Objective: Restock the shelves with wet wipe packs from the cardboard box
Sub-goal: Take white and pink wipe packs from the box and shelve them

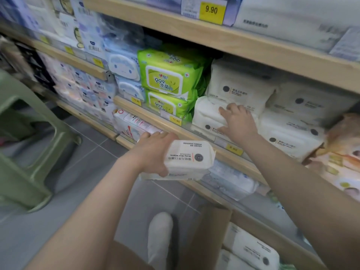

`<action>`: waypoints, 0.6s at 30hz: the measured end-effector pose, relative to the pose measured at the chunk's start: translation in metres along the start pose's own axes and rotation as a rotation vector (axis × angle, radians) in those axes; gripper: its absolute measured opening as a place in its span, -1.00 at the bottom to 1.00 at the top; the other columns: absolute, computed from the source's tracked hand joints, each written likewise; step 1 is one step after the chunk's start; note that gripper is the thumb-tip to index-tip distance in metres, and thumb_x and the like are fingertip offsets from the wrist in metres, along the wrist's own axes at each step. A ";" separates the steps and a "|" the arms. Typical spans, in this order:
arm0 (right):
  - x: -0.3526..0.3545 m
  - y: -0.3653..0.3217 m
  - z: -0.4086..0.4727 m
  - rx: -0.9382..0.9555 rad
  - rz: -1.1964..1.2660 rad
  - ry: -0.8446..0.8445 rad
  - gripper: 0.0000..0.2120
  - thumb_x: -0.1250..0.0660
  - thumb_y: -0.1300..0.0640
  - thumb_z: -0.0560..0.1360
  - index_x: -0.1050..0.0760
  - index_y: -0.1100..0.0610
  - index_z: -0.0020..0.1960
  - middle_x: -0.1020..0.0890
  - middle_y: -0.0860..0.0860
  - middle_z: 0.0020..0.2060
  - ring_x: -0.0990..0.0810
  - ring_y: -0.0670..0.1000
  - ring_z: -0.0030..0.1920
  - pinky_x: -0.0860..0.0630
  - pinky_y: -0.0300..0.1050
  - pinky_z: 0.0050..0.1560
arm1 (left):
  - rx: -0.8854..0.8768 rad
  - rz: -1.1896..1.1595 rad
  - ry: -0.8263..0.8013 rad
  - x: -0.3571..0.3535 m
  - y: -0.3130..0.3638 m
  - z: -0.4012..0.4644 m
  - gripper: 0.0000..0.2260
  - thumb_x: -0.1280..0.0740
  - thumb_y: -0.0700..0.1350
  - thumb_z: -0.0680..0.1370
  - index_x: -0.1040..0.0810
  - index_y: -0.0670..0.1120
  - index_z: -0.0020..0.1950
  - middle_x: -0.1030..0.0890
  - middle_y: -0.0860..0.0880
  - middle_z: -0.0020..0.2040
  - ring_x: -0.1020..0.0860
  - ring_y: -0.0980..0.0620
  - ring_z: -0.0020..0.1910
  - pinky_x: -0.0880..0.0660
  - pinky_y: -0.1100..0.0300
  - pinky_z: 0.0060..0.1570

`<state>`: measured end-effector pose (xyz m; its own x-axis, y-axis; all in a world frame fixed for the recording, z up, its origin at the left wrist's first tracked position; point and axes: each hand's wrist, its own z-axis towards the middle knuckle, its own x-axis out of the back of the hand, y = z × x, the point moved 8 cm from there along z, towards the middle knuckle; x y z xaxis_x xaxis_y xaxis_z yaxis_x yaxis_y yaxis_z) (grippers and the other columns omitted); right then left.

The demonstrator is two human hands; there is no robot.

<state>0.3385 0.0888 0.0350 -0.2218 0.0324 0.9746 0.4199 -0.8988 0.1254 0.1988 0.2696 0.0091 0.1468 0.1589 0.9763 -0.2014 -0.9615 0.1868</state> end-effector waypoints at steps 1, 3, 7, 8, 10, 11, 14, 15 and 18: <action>-0.002 0.000 -0.002 -0.014 0.040 0.006 -0.40 -0.36 -0.03 0.47 -0.25 0.08 0.44 -0.33 0.14 0.33 -0.29 0.20 0.28 -0.25 0.06 0.27 | -0.001 -0.005 0.003 0.001 0.001 0.001 -0.22 -0.50 0.06 0.14 -0.23 0.10 0.29 -0.43 0.09 0.16 -0.37 0.02 0.09 -0.22 0.08 0.03; -0.005 0.000 -0.007 -0.031 0.082 0.023 -0.42 -0.36 0.03 0.48 -0.25 0.11 0.43 -0.35 0.16 0.31 -0.31 0.21 0.26 -0.28 0.07 0.24 | -0.003 -0.020 0.005 0.001 0.003 0.001 -0.22 -0.50 0.05 0.13 -0.24 0.10 0.28 -0.45 0.09 0.16 -0.37 0.02 0.08 -0.20 0.08 0.00; -0.010 0.002 -0.005 -0.034 0.175 -0.087 -0.41 -0.31 -0.03 0.51 -0.21 0.09 0.47 -0.28 0.15 0.40 -0.23 0.20 0.36 -0.18 0.04 0.35 | -0.003 -0.012 -0.012 -0.003 0.008 0.002 -0.23 -0.50 0.04 0.14 -0.24 0.09 0.27 -0.44 0.09 0.17 -0.36 0.03 0.06 -0.18 0.10 -0.03; -0.006 0.004 -0.007 -0.031 0.263 -0.129 -0.41 -0.27 -0.08 0.53 -0.20 0.09 0.48 -0.25 0.14 0.44 -0.19 0.18 0.41 -0.11 0.00 0.41 | -0.008 -0.003 -0.020 -0.003 0.009 0.003 -0.23 -0.50 0.04 0.14 -0.24 0.09 0.27 -0.44 0.09 0.18 -0.37 0.03 0.07 -0.17 0.10 -0.03; 0.006 0.000 -0.025 -0.006 0.515 -0.235 -0.38 -0.24 -0.15 0.53 -0.19 0.05 0.50 -0.17 0.07 0.50 -0.09 0.07 0.49 0.02 -0.12 0.45 | -0.023 0.006 -0.035 -0.003 0.015 0.005 -0.23 -0.51 0.04 0.13 -0.25 0.09 0.26 -0.44 0.08 0.18 -0.38 0.02 0.09 -0.21 0.08 0.00; 0.013 -0.006 -0.041 0.032 0.622 -0.302 -0.34 -0.27 -0.18 0.50 -0.17 0.02 0.50 -0.15 0.02 0.51 -0.06 0.02 0.50 0.05 -0.18 0.43 | -0.035 0.010 -0.040 -0.002 0.020 0.006 -0.23 -0.51 0.04 0.12 -0.25 0.10 0.26 -0.45 0.07 0.18 -0.39 0.01 0.10 -0.23 0.07 0.02; 0.024 -0.032 -0.097 0.214 0.477 -0.399 -0.04 -0.39 -0.36 0.26 -0.11 -0.01 0.52 -0.14 -0.05 0.51 -0.07 -0.03 0.49 0.06 -0.24 0.41 | -0.093 0.026 -0.050 -0.003 0.043 0.011 -0.24 -0.51 0.03 0.12 -0.26 0.09 0.25 -0.46 0.06 0.15 -0.41 -0.01 0.11 -0.26 0.07 0.03; 0.020 -0.037 -0.111 0.249 0.380 -0.388 0.05 -0.36 -0.42 0.18 -0.09 0.00 0.52 -0.18 -0.05 0.49 -0.13 -0.01 0.48 0.00 -0.20 0.43 | -0.116 0.024 -0.054 -0.004 0.053 0.013 -0.24 -0.52 0.04 0.12 -0.26 0.09 0.24 -0.47 0.06 0.14 -0.42 -0.01 0.11 -0.28 0.07 0.04; 0.005 -0.031 -0.140 0.176 0.320 -0.352 0.06 -0.40 -0.44 0.06 -0.19 -0.03 0.44 -0.44 -0.03 0.32 -0.41 0.05 0.29 -0.32 -0.13 0.26 | -0.187 0.000 -0.075 -0.008 0.090 0.016 -0.22 -0.53 0.05 0.11 -0.26 0.11 0.26 -0.49 0.06 0.12 -0.44 -0.01 0.11 -0.30 0.07 0.06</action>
<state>0.2009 0.0559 0.0098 0.2398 -0.0604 0.9690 0.5669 -0.8015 -0.1902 0.1947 0.1779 0.0168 0.2173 0.1350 0.9667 -0.3770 -0.9019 0.2107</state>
